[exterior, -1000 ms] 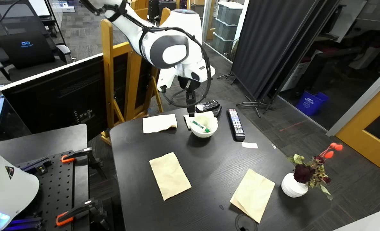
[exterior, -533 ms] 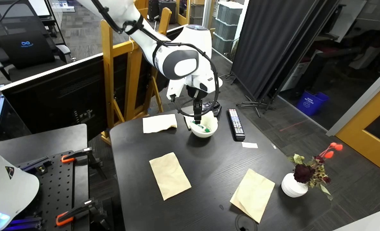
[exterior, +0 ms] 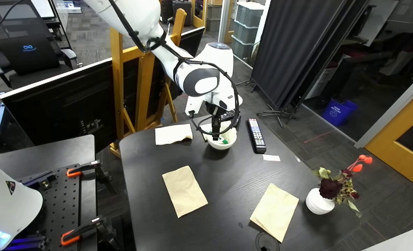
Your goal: Take the marker out of the bowl and put it on the table
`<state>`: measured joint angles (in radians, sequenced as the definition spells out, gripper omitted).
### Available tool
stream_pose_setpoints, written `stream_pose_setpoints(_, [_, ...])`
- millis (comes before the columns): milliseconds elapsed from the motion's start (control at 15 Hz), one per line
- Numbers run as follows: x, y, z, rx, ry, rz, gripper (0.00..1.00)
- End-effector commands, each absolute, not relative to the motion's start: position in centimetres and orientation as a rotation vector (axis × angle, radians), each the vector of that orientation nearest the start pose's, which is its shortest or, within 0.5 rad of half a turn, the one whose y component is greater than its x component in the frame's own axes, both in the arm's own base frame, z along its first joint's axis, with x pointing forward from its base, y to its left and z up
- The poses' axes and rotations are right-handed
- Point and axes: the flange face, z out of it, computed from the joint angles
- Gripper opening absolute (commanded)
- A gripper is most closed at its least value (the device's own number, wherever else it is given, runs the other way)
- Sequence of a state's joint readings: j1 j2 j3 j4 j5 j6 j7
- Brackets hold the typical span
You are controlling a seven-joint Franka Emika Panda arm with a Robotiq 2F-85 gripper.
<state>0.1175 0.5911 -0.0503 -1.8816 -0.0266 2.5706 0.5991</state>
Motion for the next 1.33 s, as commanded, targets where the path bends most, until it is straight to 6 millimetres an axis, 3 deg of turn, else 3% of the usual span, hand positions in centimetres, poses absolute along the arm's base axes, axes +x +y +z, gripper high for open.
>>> stream_pose_setpoints(0, [65.8, 4.8, 19.3, -3.022, 0.817, -0.186, 1.0])
stream_pose_setpoints(467, [66.8, 5.4, 18.1, -3.005, 0.828, -0.179, 1.0])
stream_pose_setpoints(533, [66.9, 5.5, 18.0, -3.003, 0.828, -0.178, 0.97])
stream_pose_setpoints(600, [67.0, 5.6, 17.9, -3.002, 0.828, -0.177, 0.81])
stream_pose_setpoints(667, [67.0, 5.6, 17.8, -2.998, 0.83, -0.172, 0.72])
stream_pose_setpoints(733, [67.0, 5.6, 17.8, -2.997, 0.832, -0.17, 0.72])
stream_pose_setpoints(933, [67.1, 5.4, 17.6, -2.994, 0.837, -0.162, 0.57])
stream_pose_setpoints(1067, [67.1, 5.3, 17.3, -2.992, 0.839, -0.151, 0.55])
stream_pose_setpoints(1133, [67.1, 5.3, 17.2, -2.992, 0.84, -0.144, 0.6])
stream_pose_setpoints(1267, [67.0, 5.3, 16.9, -2.991, 0.846, -0.127, 0.51])
